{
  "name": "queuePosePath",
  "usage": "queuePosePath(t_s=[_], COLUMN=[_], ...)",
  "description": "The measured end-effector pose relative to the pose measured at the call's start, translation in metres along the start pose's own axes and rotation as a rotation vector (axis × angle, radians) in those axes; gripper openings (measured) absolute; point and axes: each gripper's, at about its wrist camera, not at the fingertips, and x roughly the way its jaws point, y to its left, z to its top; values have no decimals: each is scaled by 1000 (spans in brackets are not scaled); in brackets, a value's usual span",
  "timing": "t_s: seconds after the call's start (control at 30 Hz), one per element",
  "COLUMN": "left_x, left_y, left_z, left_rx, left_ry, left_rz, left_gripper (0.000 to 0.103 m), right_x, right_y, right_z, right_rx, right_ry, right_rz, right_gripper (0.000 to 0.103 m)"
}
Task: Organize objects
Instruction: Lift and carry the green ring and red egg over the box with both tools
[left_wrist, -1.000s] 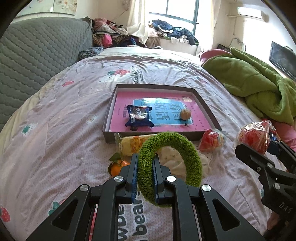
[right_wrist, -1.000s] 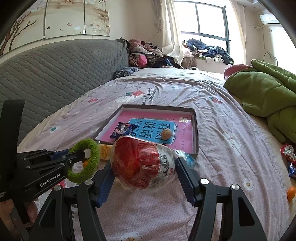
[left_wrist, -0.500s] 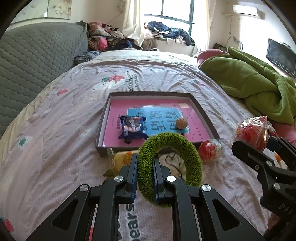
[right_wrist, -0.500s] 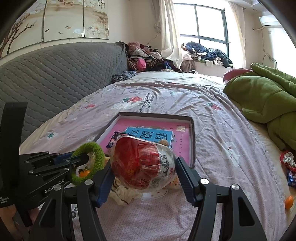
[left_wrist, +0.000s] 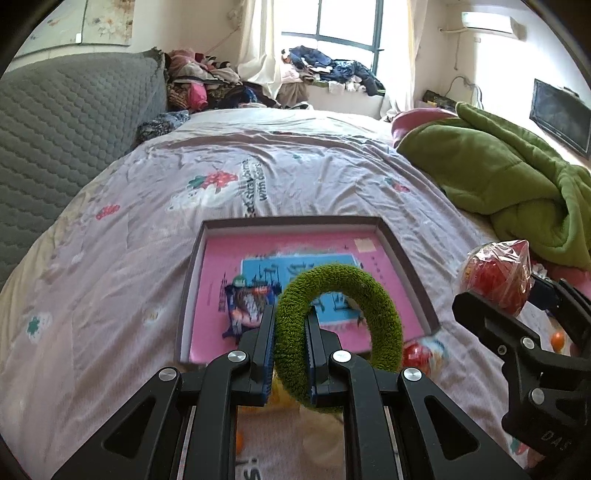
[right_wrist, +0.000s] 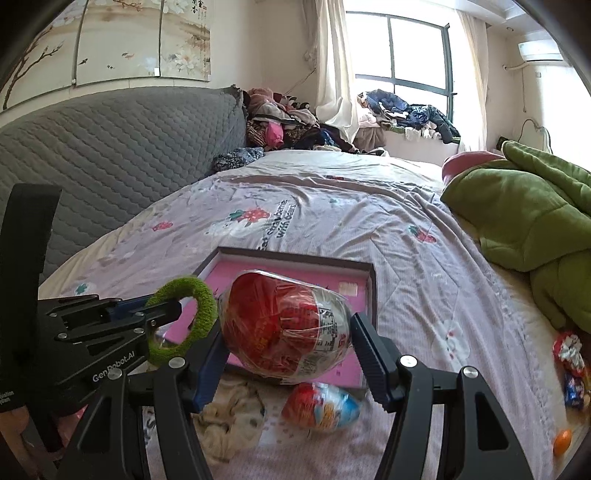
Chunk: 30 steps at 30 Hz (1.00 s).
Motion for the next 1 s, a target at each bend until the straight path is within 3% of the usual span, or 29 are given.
queuePosePath(t_s=[0.5, 1.0], left_x=[78, 147], left_y=[2, -7], left_z=[46, 39], left_rx=[-2, 2], left_ry=[54, 148], left_rz=[12, 6], left_gripper=[14, 14], right_x=[72, 129], right_y=[-24, -40], right_z=[17, -12], right_rx=[-2, -7], right_ry=[58, 204], right_rz=[-60, -95], right_gripper=[65, 65])
